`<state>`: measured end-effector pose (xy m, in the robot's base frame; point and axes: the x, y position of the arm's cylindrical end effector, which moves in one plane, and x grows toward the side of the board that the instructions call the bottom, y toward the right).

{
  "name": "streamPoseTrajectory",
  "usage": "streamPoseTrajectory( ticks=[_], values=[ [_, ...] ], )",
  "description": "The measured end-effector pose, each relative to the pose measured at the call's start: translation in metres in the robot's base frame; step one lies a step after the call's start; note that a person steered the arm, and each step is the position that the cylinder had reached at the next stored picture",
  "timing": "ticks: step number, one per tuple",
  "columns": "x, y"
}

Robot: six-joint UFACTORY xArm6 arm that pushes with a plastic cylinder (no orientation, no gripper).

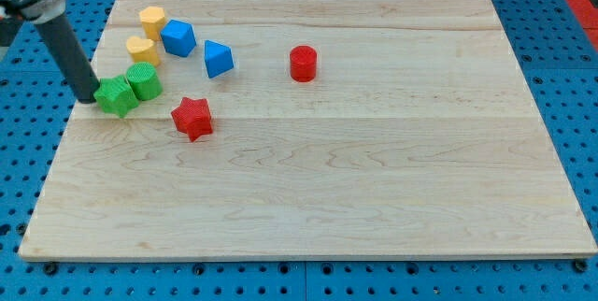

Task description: Slide the red blocks vertically to each other

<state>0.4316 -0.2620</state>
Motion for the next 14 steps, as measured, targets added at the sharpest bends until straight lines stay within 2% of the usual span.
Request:
streamPoseTrajectory(
  ticks=[2, 3, 4, 5, 6, 7, 8, 9, 11, 12, 13, 14],
  values=[
    [0.049, 0.04],
    [0.047, 0.075],
    [0.006, 0.103],
    [-0.004, 0.157],
    [0.01, 0.191],
    [0.038, 0.195],
    [0.043, 0.211],
    [-0.017, 0.213],
    [-0.073, 0.292],
    [-0.078, 0.24],
    [-0.062, 0.306],
    [-0.095, 0.354]
  ],
)
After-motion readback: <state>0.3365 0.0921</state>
